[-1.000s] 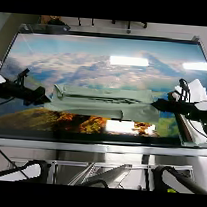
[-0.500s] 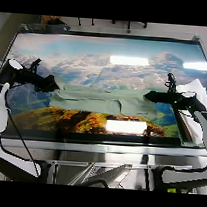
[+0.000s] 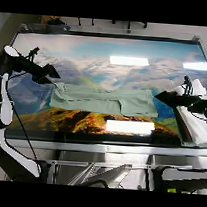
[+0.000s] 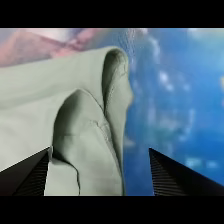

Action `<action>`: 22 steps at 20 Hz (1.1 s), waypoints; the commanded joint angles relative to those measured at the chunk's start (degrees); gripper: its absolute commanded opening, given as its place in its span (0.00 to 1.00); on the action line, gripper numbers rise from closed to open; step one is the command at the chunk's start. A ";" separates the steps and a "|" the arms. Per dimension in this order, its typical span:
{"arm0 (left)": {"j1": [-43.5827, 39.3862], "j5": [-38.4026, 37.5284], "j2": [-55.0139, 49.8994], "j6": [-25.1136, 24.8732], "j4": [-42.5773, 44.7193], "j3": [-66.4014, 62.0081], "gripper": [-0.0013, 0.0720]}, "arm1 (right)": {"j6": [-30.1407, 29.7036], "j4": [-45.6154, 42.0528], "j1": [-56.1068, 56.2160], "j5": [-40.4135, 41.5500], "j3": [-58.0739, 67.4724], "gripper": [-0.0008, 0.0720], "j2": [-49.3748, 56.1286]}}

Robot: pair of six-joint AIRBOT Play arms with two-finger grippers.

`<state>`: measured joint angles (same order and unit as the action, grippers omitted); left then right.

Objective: Fold the shirts.

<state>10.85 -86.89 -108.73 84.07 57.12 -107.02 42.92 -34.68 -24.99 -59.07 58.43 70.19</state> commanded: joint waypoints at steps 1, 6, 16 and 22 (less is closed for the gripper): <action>-1.03 -3.80 -0.20 1.11 -0.33 -4.39 0.98 | 0.79 1.20 -1.27 -6.88 0.04 0.98 4.81; -3.02 -5.14 -0.20 2.60 -0.37 -8.52 0.98 | 0.35 2.93 2.45 -6.21 0.04 0.98 9.53; -12.68 -1.36 -0.52 2.54 -0.26 -8.63 0.85 | 4.33 2.03 12.09 -7.19 8.74 0.04 5.20; -29.53 8.94 -8.98 3.04 -0.35 -8.63 0.04 | 12.44 -7.89 12.17 -16.63 17.57 0.04 -4.52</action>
<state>-10.94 -84.82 -113.69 86.17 56.80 -115.59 51.51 -38.24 -13.08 -70.89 72.36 69.65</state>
